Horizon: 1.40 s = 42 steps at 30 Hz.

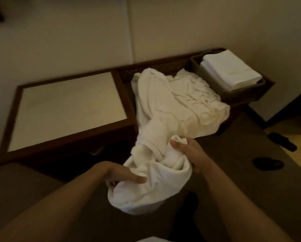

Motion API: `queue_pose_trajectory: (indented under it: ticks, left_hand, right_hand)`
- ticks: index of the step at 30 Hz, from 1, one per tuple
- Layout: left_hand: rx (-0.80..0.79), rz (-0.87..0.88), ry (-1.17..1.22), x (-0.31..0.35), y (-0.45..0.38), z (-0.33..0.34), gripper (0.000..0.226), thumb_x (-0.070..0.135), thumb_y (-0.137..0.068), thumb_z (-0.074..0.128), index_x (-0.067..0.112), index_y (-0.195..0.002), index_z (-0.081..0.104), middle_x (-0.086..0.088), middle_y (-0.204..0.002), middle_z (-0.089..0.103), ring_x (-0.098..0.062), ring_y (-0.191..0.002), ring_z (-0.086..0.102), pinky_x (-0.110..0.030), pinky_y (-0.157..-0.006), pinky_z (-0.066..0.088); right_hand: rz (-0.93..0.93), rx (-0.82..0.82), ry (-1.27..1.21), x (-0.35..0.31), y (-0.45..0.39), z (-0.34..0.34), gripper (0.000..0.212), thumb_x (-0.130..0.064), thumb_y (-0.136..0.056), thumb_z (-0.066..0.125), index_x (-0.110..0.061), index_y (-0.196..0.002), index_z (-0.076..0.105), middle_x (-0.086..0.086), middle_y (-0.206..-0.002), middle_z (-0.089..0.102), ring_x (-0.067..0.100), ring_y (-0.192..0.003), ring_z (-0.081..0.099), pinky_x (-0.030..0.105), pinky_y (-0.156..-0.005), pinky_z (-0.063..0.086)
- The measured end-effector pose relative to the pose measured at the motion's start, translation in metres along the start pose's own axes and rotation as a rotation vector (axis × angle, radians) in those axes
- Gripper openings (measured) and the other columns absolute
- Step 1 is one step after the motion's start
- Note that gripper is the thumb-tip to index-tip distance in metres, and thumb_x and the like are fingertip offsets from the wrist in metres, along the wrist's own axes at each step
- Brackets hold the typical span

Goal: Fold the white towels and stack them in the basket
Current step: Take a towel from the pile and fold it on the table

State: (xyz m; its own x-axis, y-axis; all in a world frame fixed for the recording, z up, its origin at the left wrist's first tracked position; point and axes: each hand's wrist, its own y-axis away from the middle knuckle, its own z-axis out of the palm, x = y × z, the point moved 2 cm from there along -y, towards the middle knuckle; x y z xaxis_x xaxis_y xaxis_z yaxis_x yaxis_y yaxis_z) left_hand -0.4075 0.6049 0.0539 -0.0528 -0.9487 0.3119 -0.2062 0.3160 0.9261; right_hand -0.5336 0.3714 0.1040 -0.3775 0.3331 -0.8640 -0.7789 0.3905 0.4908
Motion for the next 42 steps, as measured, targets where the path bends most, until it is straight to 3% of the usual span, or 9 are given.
queue_pose_trajectory:
  ticks: [4, 9, 13, 17, 22, 28, 34, 38, 42]
  left_hand:
    - [-0.273, -0.216, 0.193, -0.093, 0.047, 0.003, 0.135, 0.102, -0.039, 0.053, 0.018, -0.145, 0.046, -0.014, -0.141, 0.053, -0.036, -0.131, 0.050, -0.049, -0.109, 0.042]
    - [0.179, 0.436, 0.631, -0.136, 0.066, 0.025, 0.039, 0.032, -0.098, 0.060, 0.023, -0.135, 0.053, 0.003, -0.128, 0.062, -0.013, -0.117, 0.061, -0.024, -0.097, 0.051]
    - [0.403, 0.612, 0.646, -0.155, 0.066, 0.029, 0.047, 0.020, -0.094, 0.069, 0.023, -0.138, 0.051, -0.004, -0.124, 0.066, -0.016, -0.112, 0.067, -0.038, -0.095, 0.057]
    - [0.435, 0.664, 0.722, -0.179, 0.053, 0.032, 0.116, 0.029, -0.072, 0.090, 0.041, -0.158, 0.014, 0.006, -0.151, 0.040, -0.016, -0.135, 0.048, -0.041, -0.100, 0.053]
    - [0.658, 0.758, 0.601, -0.181, 0.053, 0.018, 0.021, 0.015, -0.100, 0.062, 0.019, -0.119, 0.067, 0.001, -0.115, 0.071, -0.013, -0.107, 0.068, -0.043, -0.094, 0.054]
    - [1.277, 0.581, 0.597, -0.200, 0.099, -0.008, 0.032, 0.004, -0.098, 0.056, 0.032, -0.100, 0.071, 0.009, -0.095, 0.071, -0.001, -0.085, 0.063, -0.027, -0.077, 0.052]
    - [0.933, 0.931, 0.341, -0.132, 0.163, -0.011, 0.029, 0.004, -0.095, 0.058, 0.027, -0.099, 0.075, 0.012, -0.095, 0.074, -0.003, -0.092, 0.068, -0.031, -0.079, 0.057]
    - [0.922, 0.989, 0.361, -0.106, 0.170, -0.007, 0.022, 0.022, -0.090, 0.074, 0.026, -0.110, 0.067, 0.011, -0.098, 0.072, -0.004, -0.092, 0.068, -0.029, -0.082, 0.058]
    - [0.887, 0.975, 0.718, -0.133, 0.137, 0.011, 0.036, 0.045, -0.085, 0.074, 0.024, -0.112, 0.063, 0.002, -0.102, 0.070, -0.019, -0.094, 0.067, -0.037, -0.081, 0.058]
  right_hand:
    - [-0.015, -0.178, -0.054, 0.018, 0.033, 0.098, 0.042, -0.026, -0.086, 0.072, 0.006, -0.113, 0.064, 0.024, -0.109, 0.071, 0.030, -0.100, 0.070, 0.043, -0.088, 0.059]
    - [0.009, -0.419, -0.107, 0.027, 0.070, 0.175, 0.017, -0.023, -0.086, 0.068, -0.010, -0.097, 0.066, 0.011, -0.093, 0.071, 0.025, -0.088, 0.070, 0.036, -0.074, 0.060]
    - [0.103, -0.457, -0.242, 0.037, 0.082, 0.197, 0.025, -0.023, -0.085, 0.061, -0.010, -0.105, 0.067, 0.015, -0.099, 0.074, 0.027, -0.085, 0.074, 0.037, -0.068, 0.061]
    - [0.167, -0.491, -0.249, 0.038, 0.095, 0.212, 0.036, -0.030, -0.075, 0.079, -0.010, -0.103, 0.070, 0.019, -0.098, 0.075, 0.031, -0.081, 0.074, 0.038, -0.064, 0.061]
    - [0.110, -0.464, -0.219, 0.032, 0.095, 0.217, 0.017, -0.022, -0.086, 0.071, -0.010, -0.097, 0.068, 0.018, -0.096, 0.073, 0.032, -0.083, 0.072, 0.040, -0.066, 0.061]
    - [0.001, -0.120, 0.340, 0.048, 0.073, 0.167, 0.013, -0.020, -0.089, 0.073, -0.008, -0.095, 0.074, 0.006, -0.087, 0.076, 0.028, -0.094, 0.068, 0.032, -0.074, 0.052]
    - [-0.218, -0.382, 0.836, 0.041, 0.076, 0.199, 0.103, -0.057, -0.071, 0.084, -0.033, -0.155, 0.029, -0.019, -0.145, 0.035, 0.005, -0.133, 0.037, 0.037, -0.110, 0.042]
    - [-0.461, -0.510, 0.787, 0.003, 0.087, 0.242, 0.022, -0.017, -0.087, 0.077, -0.026, -0.106, 0.070, -0.005, -0.098, 0.074, 0.002, -0.093, 0.069, 0.023, -0.076, 0.056]
    - [-0.520, -0.281, 0.773, 0.002, 0.088, 0.247, 0.018, -0.017, -0.096, 0.064, -0.024, -0.082, 0.072, -0.002, -0.073, 0.071, 0.007, -0.070, 0.068, 0.031, -0.060, 0.054]
